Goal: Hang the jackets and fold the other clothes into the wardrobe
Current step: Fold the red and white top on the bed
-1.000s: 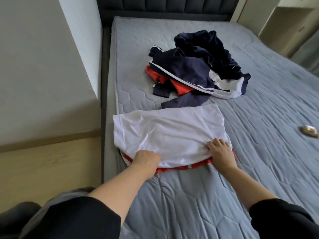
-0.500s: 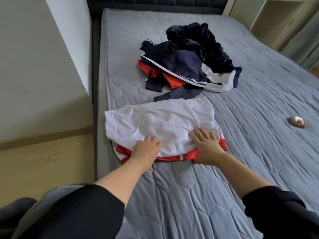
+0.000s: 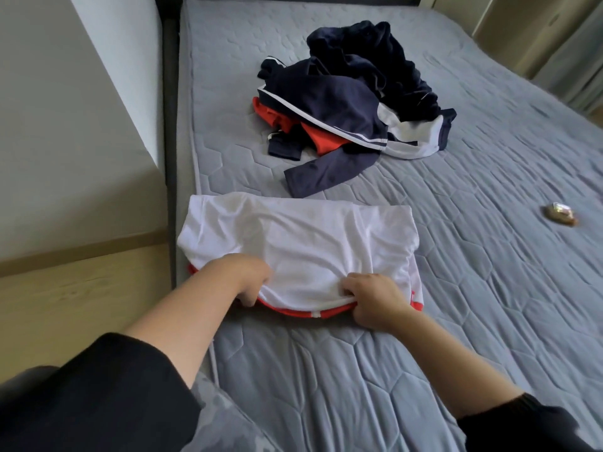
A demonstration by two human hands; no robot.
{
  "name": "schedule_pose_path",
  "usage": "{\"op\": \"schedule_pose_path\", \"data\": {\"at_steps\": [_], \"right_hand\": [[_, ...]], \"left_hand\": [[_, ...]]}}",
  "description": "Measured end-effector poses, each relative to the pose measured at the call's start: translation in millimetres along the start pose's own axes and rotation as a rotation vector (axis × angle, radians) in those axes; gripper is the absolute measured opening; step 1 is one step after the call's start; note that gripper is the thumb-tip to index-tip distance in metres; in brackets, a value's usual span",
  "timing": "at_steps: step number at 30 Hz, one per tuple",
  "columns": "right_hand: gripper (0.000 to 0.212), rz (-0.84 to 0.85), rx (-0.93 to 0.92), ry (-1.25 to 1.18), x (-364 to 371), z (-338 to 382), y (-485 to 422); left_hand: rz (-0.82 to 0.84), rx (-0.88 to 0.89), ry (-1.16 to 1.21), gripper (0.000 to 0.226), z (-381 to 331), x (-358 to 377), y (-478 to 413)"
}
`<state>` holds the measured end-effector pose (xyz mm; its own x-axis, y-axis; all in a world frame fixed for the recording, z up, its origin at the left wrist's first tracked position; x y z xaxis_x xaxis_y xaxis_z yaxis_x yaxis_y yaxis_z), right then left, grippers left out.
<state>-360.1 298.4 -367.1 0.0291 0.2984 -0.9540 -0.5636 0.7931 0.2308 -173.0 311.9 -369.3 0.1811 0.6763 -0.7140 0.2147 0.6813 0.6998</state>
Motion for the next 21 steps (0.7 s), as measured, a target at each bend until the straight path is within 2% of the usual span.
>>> {"op": "schedule_pose_path", "data": {"at_steps": [2, 3, 5, 7, 8, 9, 10, 12, 13, 14, 15, 17, 19, 20, 21], "right_hand": [[0.022, 0.035, 0.031, -0.08, -1, 1, 4], [0.022, 0.057, 0.047, -0.11, -1, 0, 5], [0.02, 0.143, 0.044, -0.16, 3, 1, 8], [0.019, 0.285, 0.017, -0.213, 9, 4, 12], [0.017, 0.33, 0.02, -0.282, 11, 4, 13], [0.015, 0.307, 0.051, -0.394, 7, 0, 11], [0.016, 0.184, 0.127, -0.539, -2, -12, 5], [0.015, -0.322, 0.401, -0.767, -33, -64, 3], [0.011, -0.57, 0.561, -0.748, -46, -93, 13], [0.013, -0.726, 0.705, -0.707, -53, -117, 23], [0.026, -0.778, 0.834, -0.701, -51, -137, 30], [0.046, -0.641, 1.034, -0.828, -26, -168, 29], [0.029, -0.493, 1.031, -0.952, -8, -175, 17], [0.022, -0.5, 0.99, -0.974, -9, -176, 12], [0.024, -0.557, 0.949, -0.979, -15, -179, 10]], "left_hand": [[0.082, 0.016, 0.194, 0.039, -3, 12, -2], [0.04, 0.023, 0.327, 0.047, -5, 10, -4], [-0.235, 0.012, 0.518, 0.048, -3, -15, -5], [-0.618, -0.032, 0.448, 0.031, -1, -46, -2], [-0.738, -0.055, 0.364, 0.034, -5, -55, -2], [-0.783, -0.075, 0.305, 0.045, -10, -56, -5], [-0.748, -0.095, 0.273, 0.054, -16, -51, -12], [-0.598, -0.145, 0.265, 0.063, -22, -26, -31], [-0.534, -0.168, 0.265, 0.065, -21, -11, -39], [-0.503, -0.18, 0.261, 0.067, -18, 0, -45], [-0.5, -0.184, 0.254, 0.067, -16, 7, -49], [-0.525, -0.191, 0.249, 0.068, -10, 13, -55], [-0.535, -0.2, 0.229, 0.069, -8, 20, -59], [-0.535, -0.205, 0.218, 0.069, -7, 23, -61], [-0.531, -0.207, 0.208, 0.07, -6, 27, -62]]}}
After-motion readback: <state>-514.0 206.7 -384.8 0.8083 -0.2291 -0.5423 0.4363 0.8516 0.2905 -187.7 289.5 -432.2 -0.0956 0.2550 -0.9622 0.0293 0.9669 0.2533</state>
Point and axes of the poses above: each hand's wrist, its own y-axis away from the middle knuckle, its own x-axis out of the palm, z = x × y, the point moved 9 cm from there along -y, towards the middle knuckle
